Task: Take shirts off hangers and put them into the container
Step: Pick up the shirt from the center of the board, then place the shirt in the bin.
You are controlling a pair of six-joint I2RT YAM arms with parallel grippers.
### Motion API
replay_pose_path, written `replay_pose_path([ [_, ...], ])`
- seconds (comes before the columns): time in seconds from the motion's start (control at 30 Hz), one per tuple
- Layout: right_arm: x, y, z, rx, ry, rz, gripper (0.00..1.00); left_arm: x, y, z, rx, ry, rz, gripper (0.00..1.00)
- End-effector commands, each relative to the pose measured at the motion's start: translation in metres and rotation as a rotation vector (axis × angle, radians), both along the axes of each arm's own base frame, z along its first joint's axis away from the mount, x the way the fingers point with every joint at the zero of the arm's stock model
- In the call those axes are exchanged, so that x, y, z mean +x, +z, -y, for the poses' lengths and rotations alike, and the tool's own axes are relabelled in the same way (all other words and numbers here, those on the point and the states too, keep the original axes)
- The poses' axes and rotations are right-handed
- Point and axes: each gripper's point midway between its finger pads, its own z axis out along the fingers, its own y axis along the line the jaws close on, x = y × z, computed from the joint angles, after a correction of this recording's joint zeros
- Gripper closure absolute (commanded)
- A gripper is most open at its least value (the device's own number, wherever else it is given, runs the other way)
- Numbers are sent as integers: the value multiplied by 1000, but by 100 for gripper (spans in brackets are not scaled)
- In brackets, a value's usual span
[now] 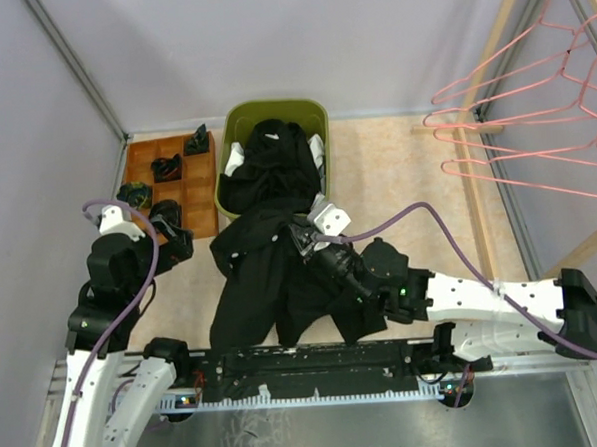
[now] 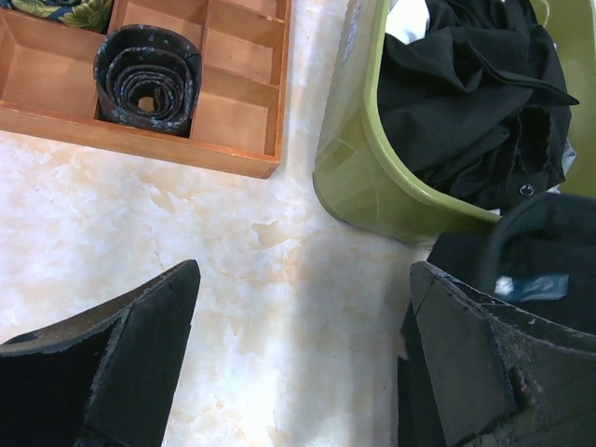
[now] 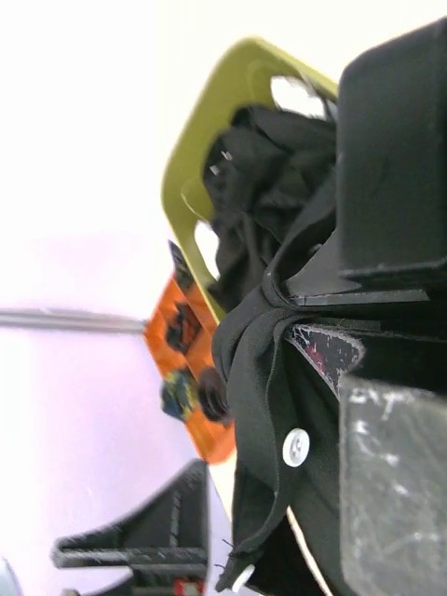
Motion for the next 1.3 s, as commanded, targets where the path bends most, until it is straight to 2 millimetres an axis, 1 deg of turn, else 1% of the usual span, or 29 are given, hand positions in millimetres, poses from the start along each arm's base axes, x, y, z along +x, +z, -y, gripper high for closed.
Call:
replay_pose_path([
  [0.0, 12, 91, 30, 151, -163, 207, 100, 3, 0, 2, -2, -14, 16, 1],
  [0.07, 18, 111, 31, 155, -208, 244, 100, 3, -3, 3, -7, -17, 10, 1],
  [0.13, 30, 121, 22, 121, -242, 253, 100, 4, -4, 5, -11, -24, 8, 1],
  [0.27, 64, 154, 19, 129, -344, 240, 100, 5, -6, 5, -10, -23, 4, 1],
  [0.33, 79, 178, 22, 156, -390, 255, 100, 4, -8, 3, -3, -16, -2, 1],
  [0.37, 85, 198, 25, 188, -408, 269, 100, 4, -10, 2, 2, -11, -4, 1],
  [0.4, 93, 211, 25, 193, -418, 280, 100, 4, -11, 1, 0, -3, -6, 1],
  [0.47, 109, 231, 17, 181, -415, 292, 100, 4, -12, 2, -4, -5, -3, 1],
  [0.53, 128, 242, 12, 169, -443, 298, 100, 5, -14, 3, -6, -13, -7, 1],
  [0.57, 139, 244, 10, 158, -466, 303, 100, 5, -14, 3, -7, -12, -9, 1],
  [0.6, 150, 248, 13, 155, -496, 305, 100, 5, -16, 3, -8, -7, -11, 1],
  [0.63, 169, 236, 4, 120, -527, 286, 100, 5, -17, 3, -9, -6, -15, 1],
  [0.67, 184, 228, 0, 100, -542, 264, 100, 5, -18, 3, -11, -6, -14, 1],
  [0.7, 201, 217, -4, 84, -542, 237, 100, 5, -20, 3, -13, -4, -17, 1],
  [0.73, 214, 202, -13, 63, -502, 201, 100, 5, -23, 3, -16, -1, -18, 1],
  [0.77, 231, 176, -25, 36, -463, 138, 100, 5, -25, 3, -19, 2, -16, 1],
  [0.83, 255, 121, -34, -28, -462, 12, 100, 5, -30, 3, -22, 1, -8, 1],
  [0.87, 266, 96, -33, -65, -493, -23, 100, 5, -34, 3, -24, 2, -7, 1],
  [0.9, 278, 65, -28, -116, -548, -53, 100, 5, -38, 3, -25, 2, -7, 1],
  [1.0, 309, -36, -15, -319, -640, -165, 100, 5, -49, 4, -29, -4, 6, 1],
  [1.07, 318, -101, -12, -424, -645, -277, 100, 6, -50, 6, -21, -26, 25, 1],
  [1.1, 319, -126, -9, -464, -650, -324, 100, 6, -49, 7, -12, -38, 33, 1],
  [1.13, 319, -147, -7, -495, -653, -359, 100, 7, -48, 7, -2, -40, 34, 1],
  [1.17, 317, -163, -6, -523, -648, -388, 100, 8, -49, 5, 6, -30, 34, 1],
  [1.2, 315, -173, -6, -535, -639, -406, 100, 9, -49, 3, 15, -20, 31, 1],
  [1.27, 313, -184, -5, -552, -621, -424, 100, 10, -49, 3, 19, -23, 25, 1],
])
